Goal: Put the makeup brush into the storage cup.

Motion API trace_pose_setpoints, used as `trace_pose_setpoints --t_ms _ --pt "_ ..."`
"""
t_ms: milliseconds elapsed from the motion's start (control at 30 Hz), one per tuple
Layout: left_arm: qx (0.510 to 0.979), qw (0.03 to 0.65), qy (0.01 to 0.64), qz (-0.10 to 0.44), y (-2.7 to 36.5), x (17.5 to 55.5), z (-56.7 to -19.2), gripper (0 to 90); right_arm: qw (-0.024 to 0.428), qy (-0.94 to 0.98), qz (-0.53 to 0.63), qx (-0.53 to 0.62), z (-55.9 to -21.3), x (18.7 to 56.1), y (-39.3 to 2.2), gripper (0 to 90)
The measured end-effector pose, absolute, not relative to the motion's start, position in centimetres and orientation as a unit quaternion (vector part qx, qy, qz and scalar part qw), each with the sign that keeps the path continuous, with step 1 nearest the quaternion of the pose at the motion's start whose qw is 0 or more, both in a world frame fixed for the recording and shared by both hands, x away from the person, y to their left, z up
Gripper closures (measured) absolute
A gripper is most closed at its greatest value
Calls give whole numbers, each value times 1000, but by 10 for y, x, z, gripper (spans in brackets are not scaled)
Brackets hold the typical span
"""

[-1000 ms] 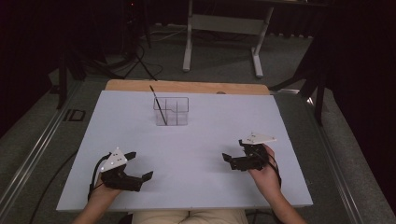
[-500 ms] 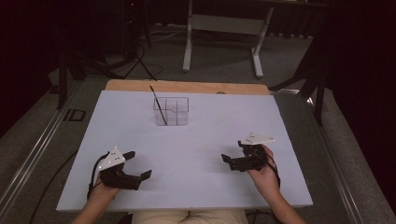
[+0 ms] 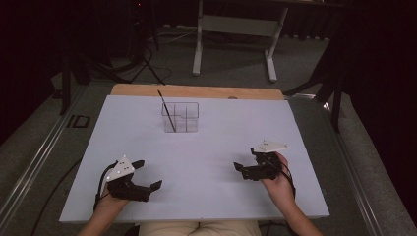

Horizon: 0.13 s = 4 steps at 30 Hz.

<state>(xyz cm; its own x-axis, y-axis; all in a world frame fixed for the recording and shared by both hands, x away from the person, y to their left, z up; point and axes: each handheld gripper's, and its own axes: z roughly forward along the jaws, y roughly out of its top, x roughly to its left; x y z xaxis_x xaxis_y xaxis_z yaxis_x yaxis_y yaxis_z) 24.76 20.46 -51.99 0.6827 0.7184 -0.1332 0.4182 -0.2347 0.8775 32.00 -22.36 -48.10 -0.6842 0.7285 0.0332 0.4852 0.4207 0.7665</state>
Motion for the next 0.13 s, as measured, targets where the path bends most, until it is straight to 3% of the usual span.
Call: trace_pose_setpoints --t_ms 133 --pt "767 499 373 152 206 248 -520 14 153 828 395 367 -481 320 -224 135"
